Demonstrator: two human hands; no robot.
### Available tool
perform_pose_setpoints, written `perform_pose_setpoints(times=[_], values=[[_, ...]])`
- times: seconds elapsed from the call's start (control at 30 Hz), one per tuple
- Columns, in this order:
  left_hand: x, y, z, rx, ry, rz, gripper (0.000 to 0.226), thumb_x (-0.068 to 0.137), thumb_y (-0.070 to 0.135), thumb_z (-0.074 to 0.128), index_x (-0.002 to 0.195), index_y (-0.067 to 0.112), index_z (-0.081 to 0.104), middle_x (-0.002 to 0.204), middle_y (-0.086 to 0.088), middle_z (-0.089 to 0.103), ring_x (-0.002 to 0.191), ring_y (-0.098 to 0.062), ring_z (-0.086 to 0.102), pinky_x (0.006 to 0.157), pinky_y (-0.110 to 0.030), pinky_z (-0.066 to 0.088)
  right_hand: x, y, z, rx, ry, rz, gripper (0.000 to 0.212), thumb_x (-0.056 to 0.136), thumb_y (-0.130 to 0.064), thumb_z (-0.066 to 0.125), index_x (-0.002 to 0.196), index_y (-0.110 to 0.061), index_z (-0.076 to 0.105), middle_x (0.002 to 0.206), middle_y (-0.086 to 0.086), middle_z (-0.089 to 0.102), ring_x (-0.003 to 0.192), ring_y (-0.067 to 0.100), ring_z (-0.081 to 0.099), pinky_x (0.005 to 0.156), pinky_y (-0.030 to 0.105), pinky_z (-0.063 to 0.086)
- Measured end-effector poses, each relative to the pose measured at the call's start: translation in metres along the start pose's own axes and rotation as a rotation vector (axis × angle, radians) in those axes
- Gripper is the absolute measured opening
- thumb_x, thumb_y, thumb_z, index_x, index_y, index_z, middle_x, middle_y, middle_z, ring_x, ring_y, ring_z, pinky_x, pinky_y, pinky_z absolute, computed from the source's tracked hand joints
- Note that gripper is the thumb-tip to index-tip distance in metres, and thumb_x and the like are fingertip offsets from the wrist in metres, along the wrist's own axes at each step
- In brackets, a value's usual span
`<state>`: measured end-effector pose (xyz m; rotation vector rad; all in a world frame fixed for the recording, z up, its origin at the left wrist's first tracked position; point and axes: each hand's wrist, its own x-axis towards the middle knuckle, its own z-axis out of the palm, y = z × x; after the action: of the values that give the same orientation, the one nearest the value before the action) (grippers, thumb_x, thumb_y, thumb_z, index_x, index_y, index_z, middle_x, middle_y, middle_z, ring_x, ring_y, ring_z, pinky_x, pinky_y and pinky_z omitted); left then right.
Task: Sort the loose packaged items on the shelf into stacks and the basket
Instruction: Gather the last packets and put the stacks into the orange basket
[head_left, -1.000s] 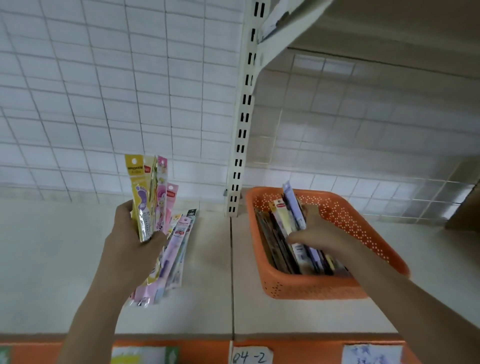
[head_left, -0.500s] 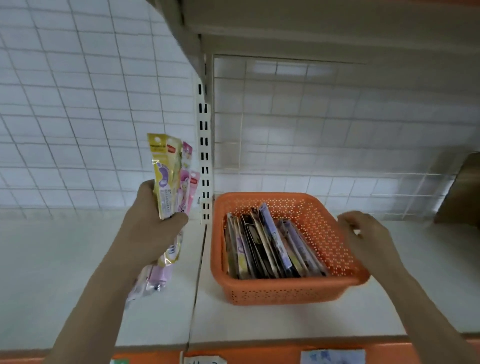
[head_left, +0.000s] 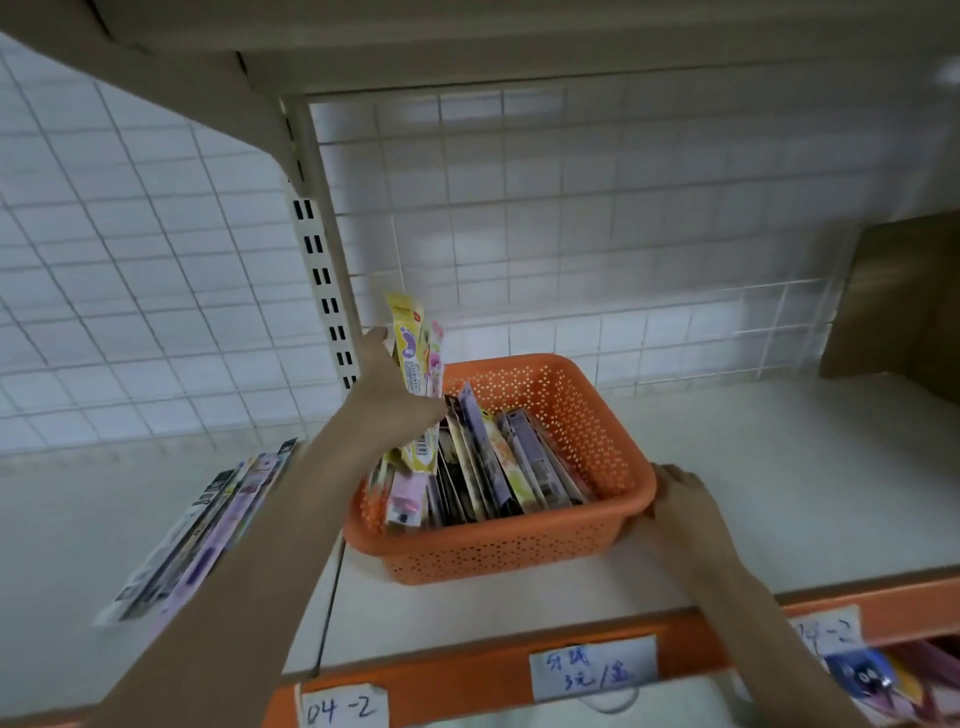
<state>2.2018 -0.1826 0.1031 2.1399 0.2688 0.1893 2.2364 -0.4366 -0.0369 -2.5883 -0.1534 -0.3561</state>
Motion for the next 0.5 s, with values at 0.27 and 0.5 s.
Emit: perform_pose_setpoints(times=[0.27,0.5], values=[[0.018,-0.027,0.025,0.426,-0.118,-0.176,0.102,0.077,0.006,0.066,0.148,0.025,-0.005,0.153,-0.018,0.006,0.105,-0.025,0.051,0.078,-0.033,0.051,0.001,0.008,0.004,-0.052,-0.024,-0.022,0.021,0.088,-0.023,0.054,0.105,-0.014,0.063,0.105,0.005,0.065,0.098,0.022,0.055,0.083,0.031,0.047],[0.004,-0.037,0.042,0.712,-0.239,-0.153,0.092,0.088,0.034,0.056,0.150,0.018,-0.009,0.154,-0.016,-0.023,0.143,-0.038,-0.016,0.116,-0.048,0.010,0.001,0.009,0.004,-0.041,-0.027,-0.023,0.018,0.087,-0.016,0.053,0.098,-0.010,0.066,0.103,0.008,0.066,0.096,0.024,0.057,0.079,0.030,0.046]])
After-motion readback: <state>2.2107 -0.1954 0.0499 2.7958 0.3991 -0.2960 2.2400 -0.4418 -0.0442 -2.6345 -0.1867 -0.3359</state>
